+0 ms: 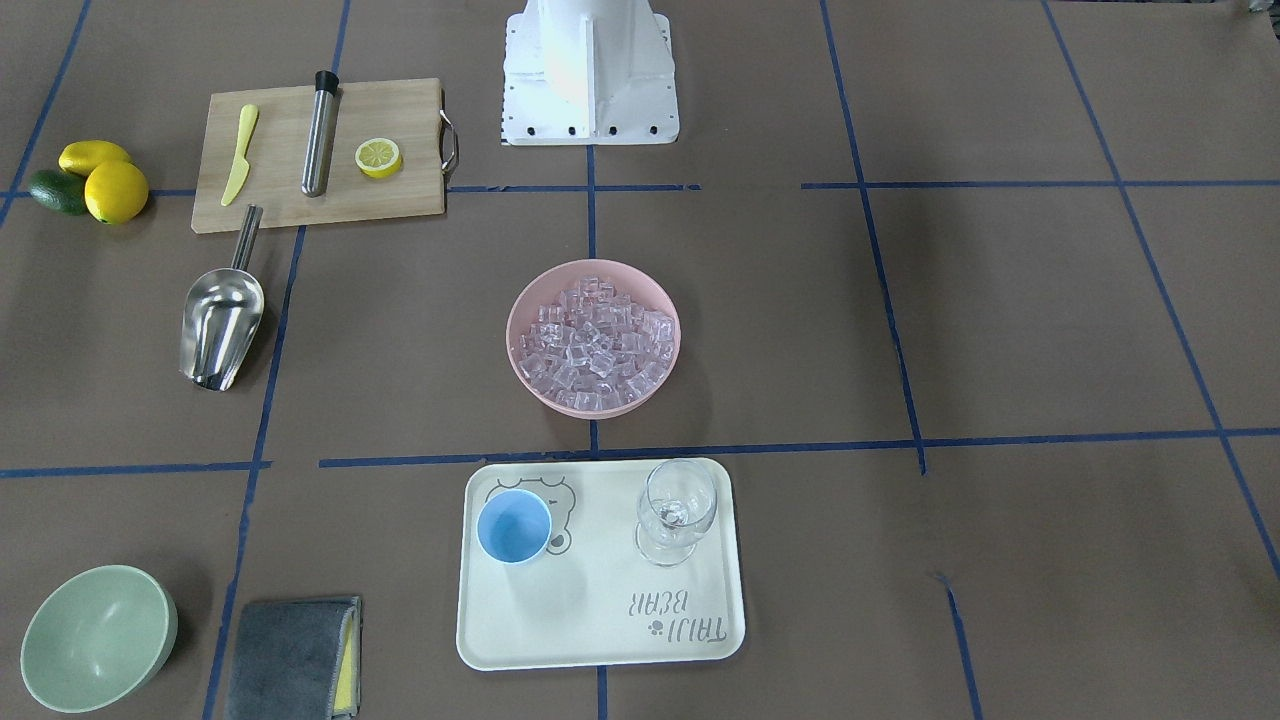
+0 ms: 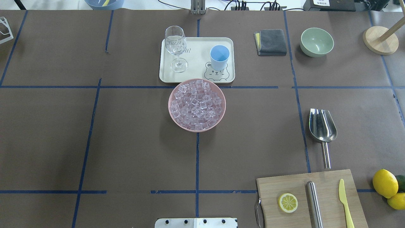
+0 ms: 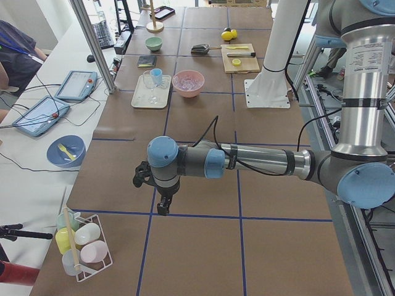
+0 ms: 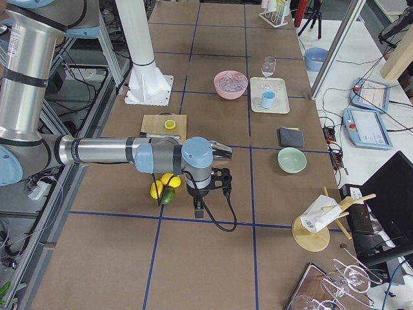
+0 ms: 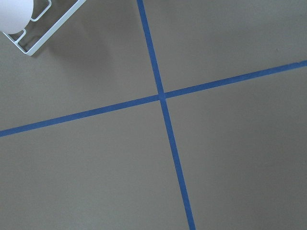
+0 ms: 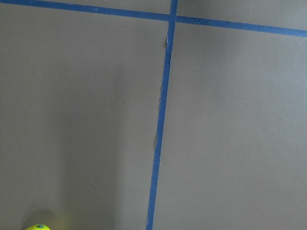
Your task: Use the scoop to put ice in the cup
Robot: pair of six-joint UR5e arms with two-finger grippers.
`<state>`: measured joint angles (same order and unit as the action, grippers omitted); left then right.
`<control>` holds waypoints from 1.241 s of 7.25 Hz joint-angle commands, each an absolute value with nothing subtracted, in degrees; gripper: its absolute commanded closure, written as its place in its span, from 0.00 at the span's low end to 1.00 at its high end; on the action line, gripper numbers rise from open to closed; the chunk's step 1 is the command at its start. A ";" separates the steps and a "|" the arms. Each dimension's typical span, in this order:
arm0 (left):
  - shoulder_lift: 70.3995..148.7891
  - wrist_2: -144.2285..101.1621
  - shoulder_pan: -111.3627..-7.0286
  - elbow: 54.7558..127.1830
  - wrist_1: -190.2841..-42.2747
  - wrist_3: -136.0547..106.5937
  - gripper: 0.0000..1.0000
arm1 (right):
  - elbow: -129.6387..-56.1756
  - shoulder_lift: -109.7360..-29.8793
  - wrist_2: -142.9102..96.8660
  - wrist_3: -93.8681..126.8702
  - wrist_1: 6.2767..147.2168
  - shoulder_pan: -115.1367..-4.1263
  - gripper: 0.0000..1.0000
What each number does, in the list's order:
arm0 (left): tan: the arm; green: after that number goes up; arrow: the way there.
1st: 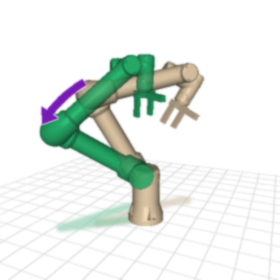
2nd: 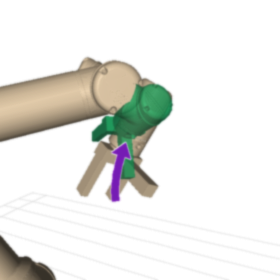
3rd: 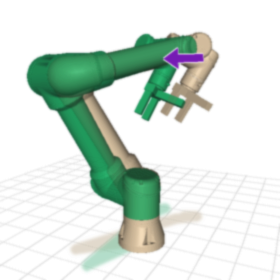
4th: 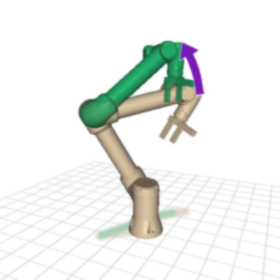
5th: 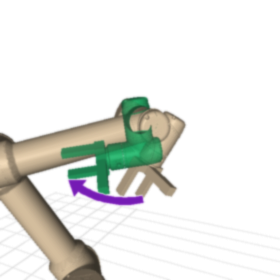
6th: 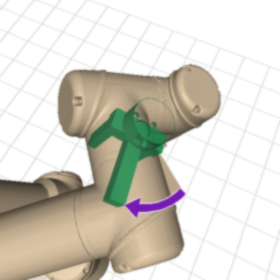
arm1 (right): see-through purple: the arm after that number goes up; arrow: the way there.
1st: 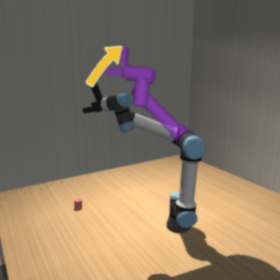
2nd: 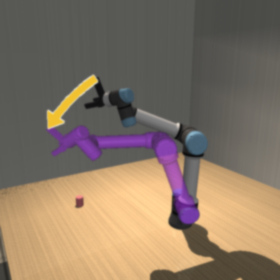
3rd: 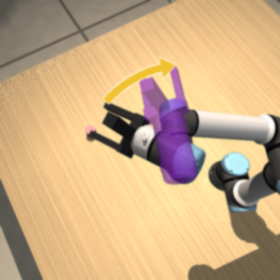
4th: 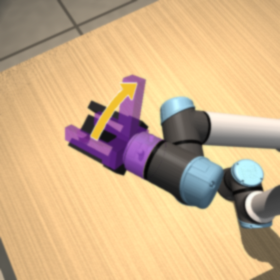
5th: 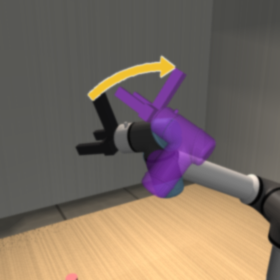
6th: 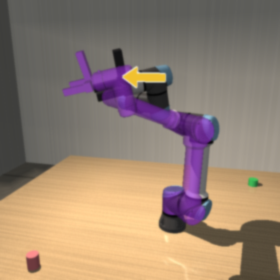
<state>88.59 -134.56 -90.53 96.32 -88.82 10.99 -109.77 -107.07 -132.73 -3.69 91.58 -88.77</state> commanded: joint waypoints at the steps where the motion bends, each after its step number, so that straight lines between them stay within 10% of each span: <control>1: 88.59 -134.56 -90.53 96.94 -88.86 10.99 0.00 | -109.86 -107.14 -132.71 -3.69 91.58 -88.77 0.00; 9: 89.03 -134.74 -90.44 98.79 -89.30 10.64 0.00 | -109.77 -104.86 -132.98 -3.34 87.71 -88.16 0.00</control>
